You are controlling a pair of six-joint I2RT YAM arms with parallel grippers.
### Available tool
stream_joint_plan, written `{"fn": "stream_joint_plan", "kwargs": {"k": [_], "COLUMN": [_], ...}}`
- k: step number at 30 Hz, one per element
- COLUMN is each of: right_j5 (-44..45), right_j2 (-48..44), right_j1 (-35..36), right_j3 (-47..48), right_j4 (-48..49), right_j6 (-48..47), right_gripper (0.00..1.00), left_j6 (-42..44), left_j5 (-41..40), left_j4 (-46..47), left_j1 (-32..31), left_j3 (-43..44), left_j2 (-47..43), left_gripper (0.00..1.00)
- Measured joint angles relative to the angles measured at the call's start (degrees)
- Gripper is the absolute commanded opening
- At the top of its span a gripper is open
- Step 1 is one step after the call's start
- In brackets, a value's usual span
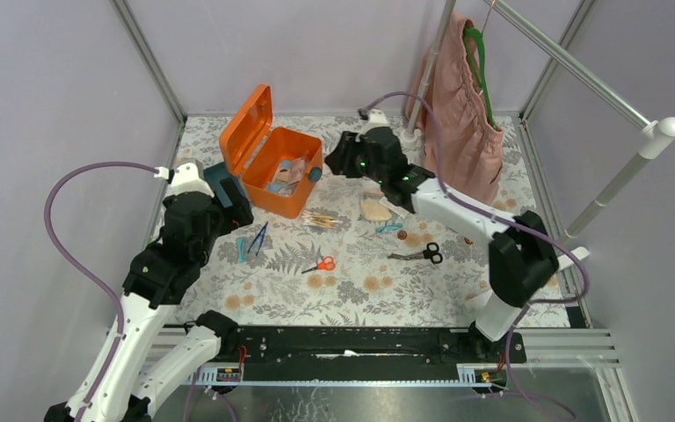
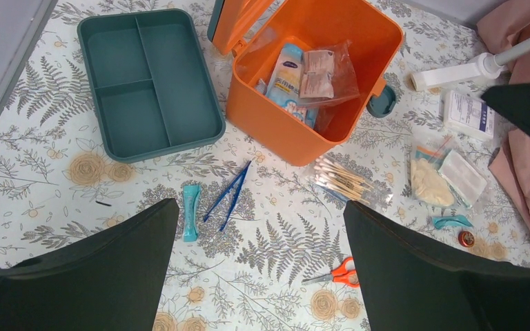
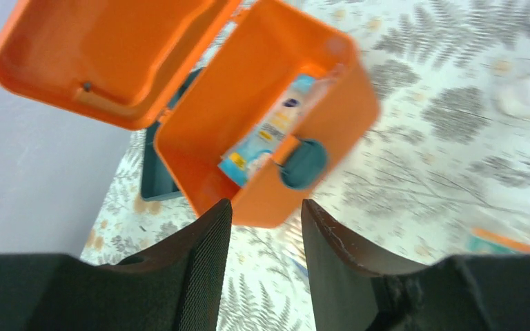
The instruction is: Organize the medicine kit
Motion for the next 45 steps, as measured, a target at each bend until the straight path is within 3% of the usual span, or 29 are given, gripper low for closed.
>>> {"fn": "stream_joint_plan", "kwargs": {"k": [4,7,9,16,24,29,36,45], "right_j5": [1.64,3.17,3.23,-0.17,8.02,13.29,21.14,25.92], "right_j2": [-7.32,-12.59,-15.17,-17.86,-9.77,-3.65,4.92,10.93], "right_j1": [-3.61,-5.51,-5.79,-4.44,12.44,18.78,23.78,24.20], "right_j3": [-6.95,-13.88,-17.46,-20.11,-18.97,-18.14,-13.33,-11.34], "right_j4": [-1.60,-2.32,-3.91,-7.61,-8.87,-8.68,-6.69,-4.52], "right_j6": [-0.48,-1.31,-2.64,-14.49,-33.48,-42.80,-53.44,-61.92], "right_gripper": [0.53,0.63,0.63,0.64,0.69,0.72,0.72,0.69], "left_j6": [0.00,0.00,0.00,0.00,0.55,1.14,1.14,1.14], "left_j5": [0.04,0.04,0.07,0.04,-0.46,-1.14,-1.40,-1.42], "left_j4": [0.02,0.02,0.02,0.09,0.09,0.20,0.20,0.15], "left_j1": [0.00,0.00,0.00,0.00,0.00,0.00,0.00,0.00], "left_j3": [0.00,-0.02,-0.02,-0.02,1.38,2.38,2.38,2.38], "left_j2": [0.33,0.66,0.90,1.66,2.29,2.23,1.92,1.53], "left_gripper": [0.99,0.99,0.99,0.99,0.99,0.99,0.99,0.99]}}
